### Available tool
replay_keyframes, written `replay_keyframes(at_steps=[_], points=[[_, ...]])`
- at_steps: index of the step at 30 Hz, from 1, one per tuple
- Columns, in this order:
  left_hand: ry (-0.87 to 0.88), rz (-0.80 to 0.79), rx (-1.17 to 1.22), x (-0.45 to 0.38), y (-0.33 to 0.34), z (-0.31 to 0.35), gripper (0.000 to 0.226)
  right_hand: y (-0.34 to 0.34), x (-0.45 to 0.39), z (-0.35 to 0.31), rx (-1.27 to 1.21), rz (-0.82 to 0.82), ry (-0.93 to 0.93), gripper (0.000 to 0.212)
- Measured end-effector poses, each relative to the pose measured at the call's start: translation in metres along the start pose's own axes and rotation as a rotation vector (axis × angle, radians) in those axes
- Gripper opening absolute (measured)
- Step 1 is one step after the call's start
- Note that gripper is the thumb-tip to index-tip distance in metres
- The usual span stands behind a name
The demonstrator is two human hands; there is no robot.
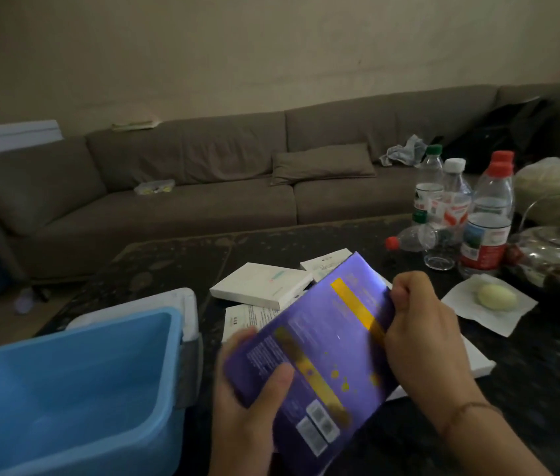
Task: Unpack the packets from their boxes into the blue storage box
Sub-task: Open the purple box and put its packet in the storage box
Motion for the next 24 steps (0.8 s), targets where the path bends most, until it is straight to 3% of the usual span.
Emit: replay_keyframes(at_steps=[5, 10, 15, 24], points=[[0.112, -0.154, -0.388, -0.007, 0.007, 0.022, 0.052, 0.000, 0.002, -0.019, 0.260, -0.231, -0.138, 0.011], [0.125, -0.353, -0.732, 0.001, 0.037, 0.013, 0.057, 0.001, 0.007, -0.027, 0.394, -0.217, -0.228, 0.024], [0.120, -0.394, -0.695, 0.000, 0.038, 0.013, 0.048, -0.011, 0.002, -0.024, 0.321, -0.276, -0.160, 0.011], [0.314, -0.415, -0.653, 0.004, 0.035, 0.018, 0.057, -0.025, -0.004, -0.013, -0.062, -0.413, -0.017, 0.029]])
Point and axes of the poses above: each hand's wrist, its own x-axis away from the middle knuckle, its own y-axis out of the palm, z = x × y, the point moved 8 cm from there along -x, towards the middle knuckle
